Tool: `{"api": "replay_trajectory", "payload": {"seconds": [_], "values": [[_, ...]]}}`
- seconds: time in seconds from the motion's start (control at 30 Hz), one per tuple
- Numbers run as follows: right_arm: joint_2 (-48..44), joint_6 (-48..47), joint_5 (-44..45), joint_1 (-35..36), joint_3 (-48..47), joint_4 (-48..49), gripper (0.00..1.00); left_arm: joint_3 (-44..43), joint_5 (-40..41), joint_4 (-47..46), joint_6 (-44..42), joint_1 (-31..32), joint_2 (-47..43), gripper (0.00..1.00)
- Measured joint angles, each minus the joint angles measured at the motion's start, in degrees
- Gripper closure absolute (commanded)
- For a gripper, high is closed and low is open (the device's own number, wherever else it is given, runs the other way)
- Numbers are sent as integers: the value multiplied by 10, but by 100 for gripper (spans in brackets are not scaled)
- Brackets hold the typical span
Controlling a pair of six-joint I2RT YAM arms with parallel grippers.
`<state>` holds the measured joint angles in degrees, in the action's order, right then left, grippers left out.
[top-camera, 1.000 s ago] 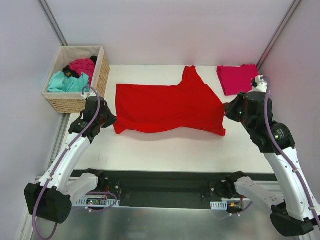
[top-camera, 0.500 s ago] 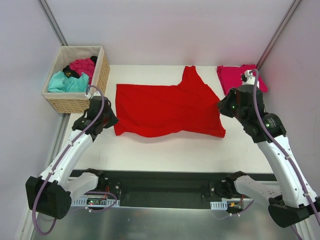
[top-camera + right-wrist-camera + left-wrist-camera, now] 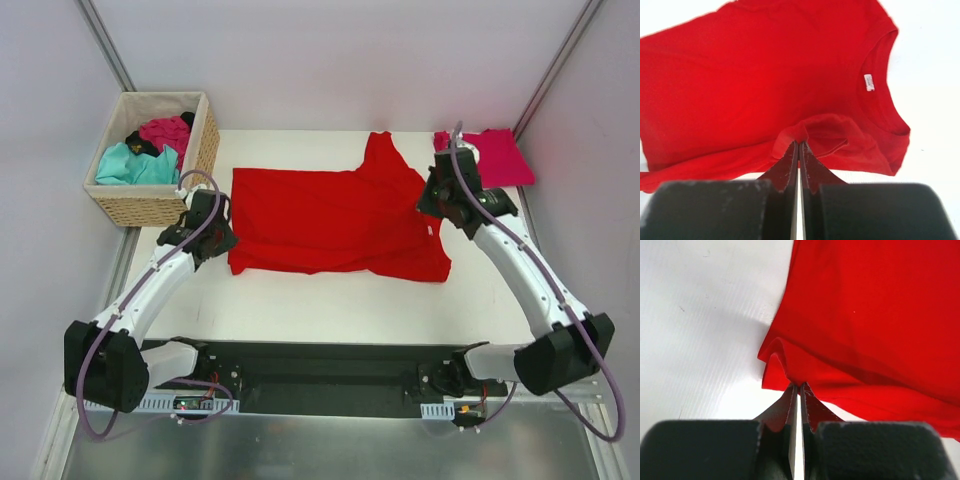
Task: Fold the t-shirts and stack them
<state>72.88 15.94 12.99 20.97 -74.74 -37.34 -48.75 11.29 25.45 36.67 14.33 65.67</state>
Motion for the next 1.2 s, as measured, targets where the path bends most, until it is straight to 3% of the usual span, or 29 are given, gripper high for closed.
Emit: {"api": "replay_trajectory", "payload": {"seconds": [0.17, 0.57, 0.9, 1.2], "values": [[82, -5, -21, -7, -17, 16, 99, -7, 16, -8, 2, 0, 36, 100], [252, -12, -63, -31, -154, 41, 99, -55, 29, -38, 7, 0, 170, 100], [309, -18, -78, -43, -251, 33, 99, -111, 44, -43, 13, 0, 187, 100], [331, -21, -81, -46, -283, 24, 99, -127, 51, -49, 13, -2, 190, 100]]}}
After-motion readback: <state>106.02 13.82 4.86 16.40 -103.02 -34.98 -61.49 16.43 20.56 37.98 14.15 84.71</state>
